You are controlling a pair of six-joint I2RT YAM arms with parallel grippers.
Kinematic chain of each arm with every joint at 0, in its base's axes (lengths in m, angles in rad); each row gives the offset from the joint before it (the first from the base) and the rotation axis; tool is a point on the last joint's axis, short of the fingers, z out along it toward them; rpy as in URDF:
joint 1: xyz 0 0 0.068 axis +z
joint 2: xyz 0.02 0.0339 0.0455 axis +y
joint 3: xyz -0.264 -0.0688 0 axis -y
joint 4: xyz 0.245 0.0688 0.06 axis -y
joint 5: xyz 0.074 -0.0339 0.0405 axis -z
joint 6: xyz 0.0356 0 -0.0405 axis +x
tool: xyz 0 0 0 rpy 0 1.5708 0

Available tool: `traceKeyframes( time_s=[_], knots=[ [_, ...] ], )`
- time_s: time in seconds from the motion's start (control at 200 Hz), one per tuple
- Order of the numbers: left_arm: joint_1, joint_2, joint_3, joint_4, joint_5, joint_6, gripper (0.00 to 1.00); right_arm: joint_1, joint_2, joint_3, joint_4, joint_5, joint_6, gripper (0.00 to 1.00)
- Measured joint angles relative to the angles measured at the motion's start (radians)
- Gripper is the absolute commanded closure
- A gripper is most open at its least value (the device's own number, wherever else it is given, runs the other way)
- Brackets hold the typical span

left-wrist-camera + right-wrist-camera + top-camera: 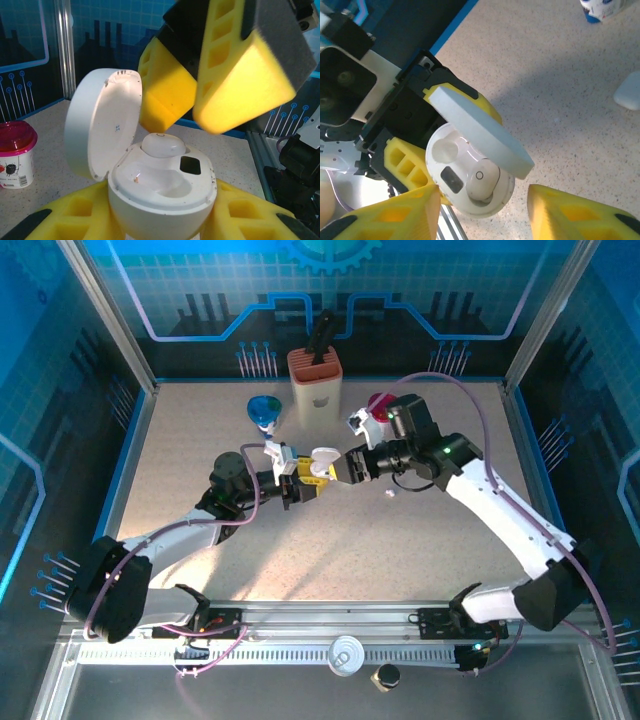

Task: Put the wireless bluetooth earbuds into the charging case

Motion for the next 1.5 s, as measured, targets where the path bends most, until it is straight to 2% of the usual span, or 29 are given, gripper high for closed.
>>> traceKeyframes(
  time_s=[0.105, 0.255, 0.41, 0.785, 1.121, 1.501],
  knots=[
    [0.000, 0.000, -0.001, 0.007, -0.009, 0.000, 0.66, -0.040, -0.073, -0.068, 0.050, -0.011, 0.008, 0.47],
    [0.000, -0.006, -0.016, 0.014, -0.044, -0.007, 0.66, -0.155, -0.187, -0.200, 0.123, -0.014, 0.053, 0.46],
    [0.000, -0.009, -0.028, 0.021, -0.081, -0.019, 0.67, -0.260, -0.199, -0.307, 0.157, 0.025, 0.099, 0.44],
    [-0.018, -0.013, -0.050, 0.053, -0.150, -0.019, 0.68, -0.356, 0.005, -0.439, 0.196, 0.165, 0.199, 0.43],
    [-0.035, -0.004, -0.052, 0.082, -0.211, -0.018, 0.68, -0.436, 0.201, -0.441, 0.267, 0.180, 0.231, 0.42],
    [-0.038, -0.003, -0.053, 0.080, -0.220, -0.018, 0.68, -0.451, 0.345, -0.378, 0.290, 0.180, 0.206, 0.40]
  ],
)
